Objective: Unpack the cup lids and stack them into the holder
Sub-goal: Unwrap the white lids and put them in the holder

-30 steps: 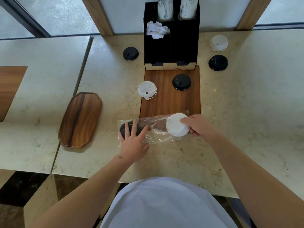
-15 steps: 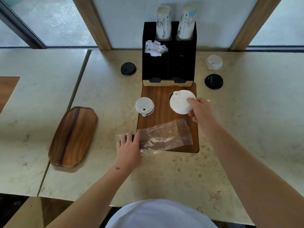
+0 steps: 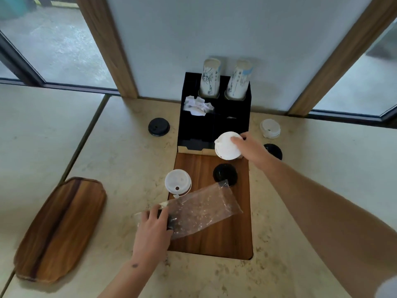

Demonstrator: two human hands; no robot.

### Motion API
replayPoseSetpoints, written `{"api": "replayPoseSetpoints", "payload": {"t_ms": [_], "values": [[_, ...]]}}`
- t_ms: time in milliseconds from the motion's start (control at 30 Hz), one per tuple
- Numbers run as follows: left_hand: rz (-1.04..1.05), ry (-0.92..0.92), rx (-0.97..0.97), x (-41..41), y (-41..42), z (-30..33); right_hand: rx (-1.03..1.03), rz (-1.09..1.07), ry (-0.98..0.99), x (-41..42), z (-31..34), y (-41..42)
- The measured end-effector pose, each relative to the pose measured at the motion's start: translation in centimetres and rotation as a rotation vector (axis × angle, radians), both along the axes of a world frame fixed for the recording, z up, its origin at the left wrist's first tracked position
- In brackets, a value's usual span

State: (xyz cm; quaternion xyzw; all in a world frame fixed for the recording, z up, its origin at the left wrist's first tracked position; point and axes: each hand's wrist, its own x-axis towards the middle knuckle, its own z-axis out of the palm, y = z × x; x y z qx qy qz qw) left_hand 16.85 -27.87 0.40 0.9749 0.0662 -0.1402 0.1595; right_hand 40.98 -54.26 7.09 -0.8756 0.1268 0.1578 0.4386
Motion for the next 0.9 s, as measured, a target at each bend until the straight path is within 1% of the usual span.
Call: {"api": "replayPoseSetpoints", "payload": {"t_ms": [100, 200, 333, 433, 667, 767, 900], "values": [[0.023, -0.027, -0.068, 0.5, 0.3, -0.2, -0.156, 0.126, -0.002, 3.8, 0.4, -0.9], [0.041, -0.065, -0.113, 1.0, 0.7, -0.8, -0.363, 0.341, -0.033, 6.9, 0.6, -0.9], [0.033, -0.118, -0.147, 2.4, 1.6, -1.5, -0.619, 0.571, -0.117, 9.9, 0.1, 0.0], [0.054, -0.136, -0.180, 3.4, 2.1, -1.7, -0.757, 0.761, -0.124, 11.1, -0.9, 0.7], [0.030, -0.177, -0.226, 5.4, 2.8, -2.2, -0.873, 0.952, -0.073, 12.0, -2.8, 1.4], [0.017, -0.195, -0.218, 6.0, 2.9, -2.3, -0.816, 0.898, -0.049, 11.9, -3.2, 1.6], [-0.031, -0.241, -0.158, 5.8, 3.3, -3.2, -0.639, 0.744, -0.072, 11.5, -4.1, 1.4]]}}
